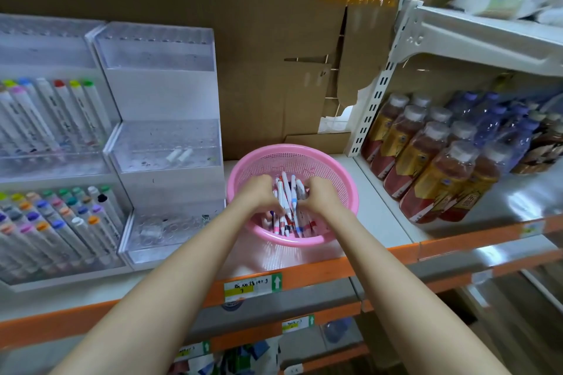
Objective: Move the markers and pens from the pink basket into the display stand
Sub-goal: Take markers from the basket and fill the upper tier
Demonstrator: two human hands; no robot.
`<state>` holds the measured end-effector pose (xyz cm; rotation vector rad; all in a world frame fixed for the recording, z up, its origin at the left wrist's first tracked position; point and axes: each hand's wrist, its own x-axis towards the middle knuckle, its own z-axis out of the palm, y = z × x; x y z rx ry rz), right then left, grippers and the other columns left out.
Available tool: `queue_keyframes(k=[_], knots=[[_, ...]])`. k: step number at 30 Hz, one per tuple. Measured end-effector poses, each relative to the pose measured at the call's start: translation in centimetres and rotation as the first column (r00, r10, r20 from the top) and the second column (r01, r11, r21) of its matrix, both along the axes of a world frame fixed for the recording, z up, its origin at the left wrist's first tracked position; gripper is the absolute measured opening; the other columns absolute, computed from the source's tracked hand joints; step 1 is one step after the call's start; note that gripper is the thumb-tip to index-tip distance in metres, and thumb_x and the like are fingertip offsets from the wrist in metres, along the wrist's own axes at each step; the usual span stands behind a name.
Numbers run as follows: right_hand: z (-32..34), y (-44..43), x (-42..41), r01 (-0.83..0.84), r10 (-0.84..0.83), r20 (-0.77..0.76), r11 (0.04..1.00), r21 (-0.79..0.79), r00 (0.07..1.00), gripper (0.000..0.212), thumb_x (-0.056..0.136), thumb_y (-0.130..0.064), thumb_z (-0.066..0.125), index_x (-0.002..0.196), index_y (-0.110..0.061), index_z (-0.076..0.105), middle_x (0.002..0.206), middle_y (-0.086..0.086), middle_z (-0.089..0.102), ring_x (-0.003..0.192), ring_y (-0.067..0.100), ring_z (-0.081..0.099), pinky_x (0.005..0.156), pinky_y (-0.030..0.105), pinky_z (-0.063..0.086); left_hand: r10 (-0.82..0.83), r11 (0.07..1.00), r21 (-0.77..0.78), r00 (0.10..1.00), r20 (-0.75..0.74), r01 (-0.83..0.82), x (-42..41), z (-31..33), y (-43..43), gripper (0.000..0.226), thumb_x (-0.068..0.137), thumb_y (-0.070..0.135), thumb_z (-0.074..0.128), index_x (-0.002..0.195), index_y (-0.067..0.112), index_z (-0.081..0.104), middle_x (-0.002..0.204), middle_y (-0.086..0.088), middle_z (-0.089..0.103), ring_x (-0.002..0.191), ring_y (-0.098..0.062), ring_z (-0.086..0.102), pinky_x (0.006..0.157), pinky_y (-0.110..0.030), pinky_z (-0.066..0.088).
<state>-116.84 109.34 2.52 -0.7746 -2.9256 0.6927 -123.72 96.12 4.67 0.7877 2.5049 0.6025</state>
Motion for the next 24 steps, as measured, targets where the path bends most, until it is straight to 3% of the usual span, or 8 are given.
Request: queue_keyframes(k=[6, 10, 14, 18, 21, 24], knots=[[0.0, 0.0, 0.1, 0.030, -0.031, -0.044, 0.999, -0.031, 0.999, 0.022, 0.081, -0.011, 0.063, 0.065, -0.012, 0.048, 0.060, 0.003, 0.045, 0.056, 0.019, 0.044, 0.045, 0.028, 0.026, -0.008, 1.000, 0.025, 1.000, 0.025, 0.007, 0.1, -0.4, 0.0, 0.028, 0.075, 0.032, 0.078, 0.075, 0.019, 0.053, 0.070, 0.003, 0.058, 0.060, -0.010, 0.054, 0.050, -0.022, 0.038], [0.3, 0.0, 0.4, 0.077, -0.083, -0.075, 0.994, -0.081, 0.994, 0.033, 0.080, -0.009, 0.058, 0.057, -0.015, 0.034, 0.055, 0.002, 0.037, 0.050, 0.016, 0.036, 0.046, 0.029, 0.021, -0.020, 1.000, 0.012, 1.000, 0.016, 0.019, 0.2, -0.4, -0.1, 0.029, 0.076, 0.024, 0.076, 0.071, 0.021, 0.048, 0.072, 0.002, 0.058, 0.057, -0.009, 0.055, 0.045, -0.020, 0.036], [0.6, -0.2, 0.6, 0.123, -0.124, -0.005, 0.984, -0.126, 0.992, 0.024, 0.074, -0.006, 0.060, 0.058, -0.013, 0.043, 0.055, 0.003, 0.043, 0.051, 0.018, 0.042, 0.045, 0.027, 0.030, 0.022, 0.999, 0.033, 0.998, 0.067, -0.024, 0.2, -0.3, -0.1, 0.029, 0.080, 0.017, 0.070, 0.066, 0.020, 0.045, 0.063, 0.004, 0.055, 0.051, -0.008, 0.056, 0.042, -0.018, 0.035], [0.8, -0.1, 1.0, 0.135, -0.137, -0.005, 0.984, -0.118, 0.991, 0.035, 0.074, -0.005, 0.059, 0.056, -0.018, 0.032, 0.052, -0.001, 0.033, 0.048, 0.015, 0.034, 0.044, 0.027, 0.022, 0.036, 0.999, 0.019, 0.991, 0.127, -0.038, -0.1, -0.4, -0.1, 0.018, 0.078, 0.015, 0.074, 0.077, 0.014, 0.056, 0.076, -0.003, 0.064, 0.064, -0.014, 0.064, 0.049, -0.020, 0.042], [0.9, 0.1, 1.1, 0.131, -0.139, -0.058, 0.984, -0.124, 0.989, 0.038, 0.076, -0.008, 0.066, 0.057, -0.017, 0.035, 0.052, -0.002, 0.036, 0.049, 0.016, 0.038, 0.043, 0.026, 0.022, 0.061, 0.997, 0.034, 0.983, 0.171, -0.068, -0.3, -0.6, -0.1, 0.020, 0.076, 0.014, 0.075, 0.092, 0.009, 0.064, 0.084, -0.006, 0.068, 0.071, -0.016, 0.067, 0.054, -0.023, 0.048], [1.0, -0.1, 1.1, 0.126, -0.138, -0.089, 0.984, -0.126, 0.986, 0.042, 0.080, -0.015, 0.071, 0.056, -0.017, 0.036, 0.051, -0.003, 0.037, 0.046, 0.012, 0.036, 0.044, 0.024, 0.022, 0.080, 0.993, 0.069, 0.973, 0.218, -0.097, -0.4, -0.7, 0.0, 0.019, 0.075, 0.013, 0.071, 0.092, 0.008, 0.066, 0.083, -0.008, 0.071, 0.069, -0.017, 0.070, 0.059, -0.027, 0.056]])
